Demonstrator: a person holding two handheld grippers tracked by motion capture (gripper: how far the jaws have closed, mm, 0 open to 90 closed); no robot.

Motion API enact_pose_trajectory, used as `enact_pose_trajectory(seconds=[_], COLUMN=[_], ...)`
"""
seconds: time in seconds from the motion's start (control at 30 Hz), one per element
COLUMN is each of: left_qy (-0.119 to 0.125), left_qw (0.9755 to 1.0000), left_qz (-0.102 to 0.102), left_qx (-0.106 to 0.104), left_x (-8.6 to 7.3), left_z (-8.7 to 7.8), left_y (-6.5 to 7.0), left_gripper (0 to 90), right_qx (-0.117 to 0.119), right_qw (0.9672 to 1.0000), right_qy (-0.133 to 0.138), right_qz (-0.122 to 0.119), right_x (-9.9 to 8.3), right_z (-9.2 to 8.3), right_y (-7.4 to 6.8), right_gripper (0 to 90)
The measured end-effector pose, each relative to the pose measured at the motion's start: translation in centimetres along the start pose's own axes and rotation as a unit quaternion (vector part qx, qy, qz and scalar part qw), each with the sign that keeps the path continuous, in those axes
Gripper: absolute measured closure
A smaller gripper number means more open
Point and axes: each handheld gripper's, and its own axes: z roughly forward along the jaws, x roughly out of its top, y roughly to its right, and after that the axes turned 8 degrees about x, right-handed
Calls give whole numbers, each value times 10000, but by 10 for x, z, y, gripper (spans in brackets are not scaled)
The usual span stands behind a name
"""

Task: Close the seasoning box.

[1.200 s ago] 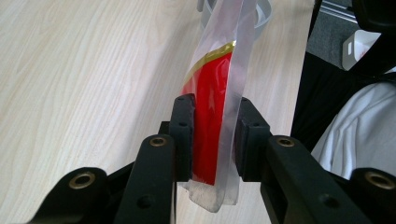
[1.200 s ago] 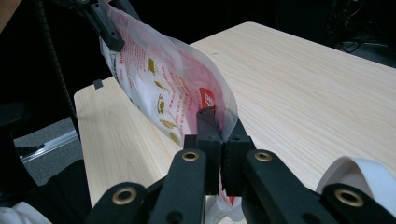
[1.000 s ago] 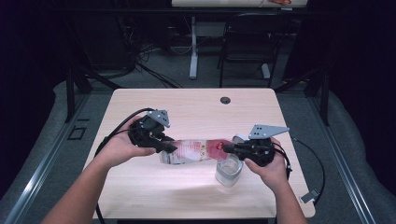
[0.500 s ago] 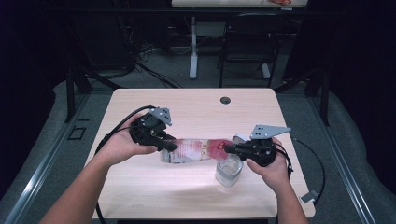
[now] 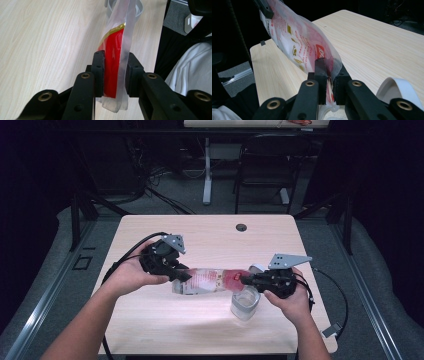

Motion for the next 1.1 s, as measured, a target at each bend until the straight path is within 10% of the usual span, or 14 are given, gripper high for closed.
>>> enact_pose_trajectory(seconds=[1.1], left_qy=[-43], left_qw=[10000], left_qz=[76], left_qx=[-32], left_x=[11], left_z=[-4], left_y=[2], left_gripper=[742], right_qx=[-37], right_qw=[9999], right_qy=[-28], right_qz=[-112], right_x=[2], right_z=[-12], right_y=[-1], right_gripper=[889])
